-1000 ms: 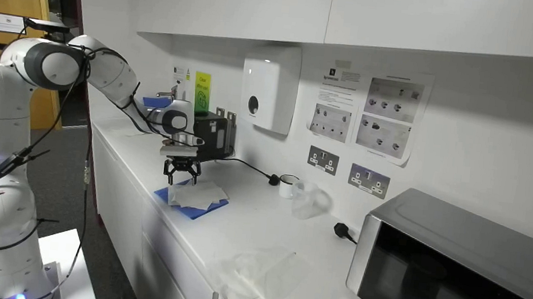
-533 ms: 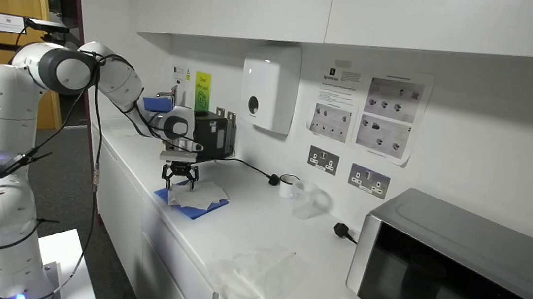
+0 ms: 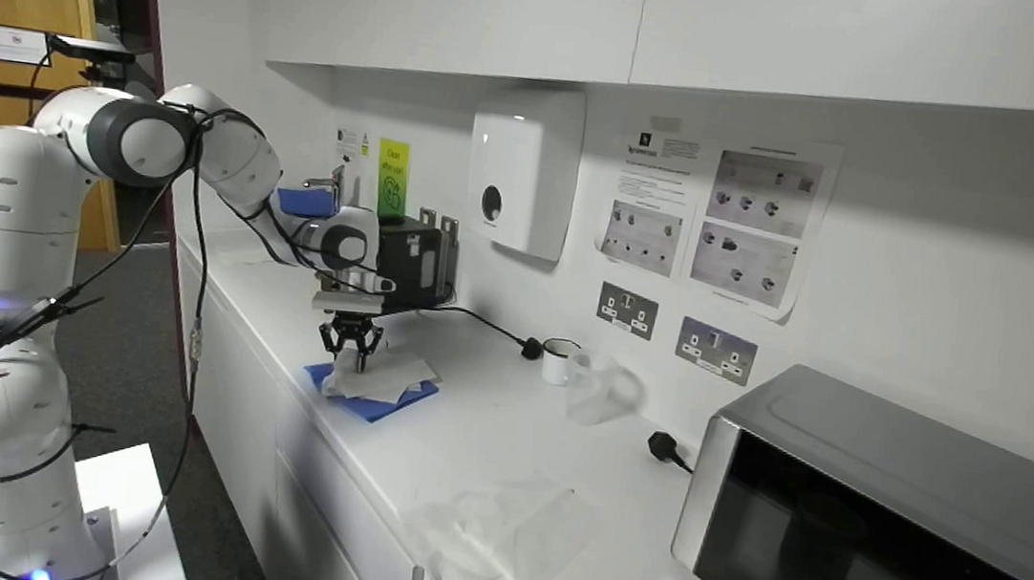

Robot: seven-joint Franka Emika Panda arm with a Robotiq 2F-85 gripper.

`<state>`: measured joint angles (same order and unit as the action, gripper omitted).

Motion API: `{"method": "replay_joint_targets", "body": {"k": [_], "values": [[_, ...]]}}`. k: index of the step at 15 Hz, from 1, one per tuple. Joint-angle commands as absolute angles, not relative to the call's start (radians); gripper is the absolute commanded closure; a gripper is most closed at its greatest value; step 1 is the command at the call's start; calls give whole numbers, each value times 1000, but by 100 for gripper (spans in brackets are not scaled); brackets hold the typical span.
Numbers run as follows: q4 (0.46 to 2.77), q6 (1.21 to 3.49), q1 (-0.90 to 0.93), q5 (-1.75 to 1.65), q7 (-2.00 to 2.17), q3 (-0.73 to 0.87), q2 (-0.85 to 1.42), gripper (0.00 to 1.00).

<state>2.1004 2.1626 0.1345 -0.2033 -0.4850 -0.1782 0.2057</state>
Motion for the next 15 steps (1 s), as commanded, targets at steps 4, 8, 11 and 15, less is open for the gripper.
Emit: {"method": "replay_joint_targets", "body": {"k": [4,8,11,15], "values": [[2077,2144,137,-184,-479,-188,207,100],[2075,2141,136,-181,-480,-188,207,61],[2074,2140,135,-178,-483,-188,209,39],[2081,2143,132,-171,-485,-188,199,8]]}}
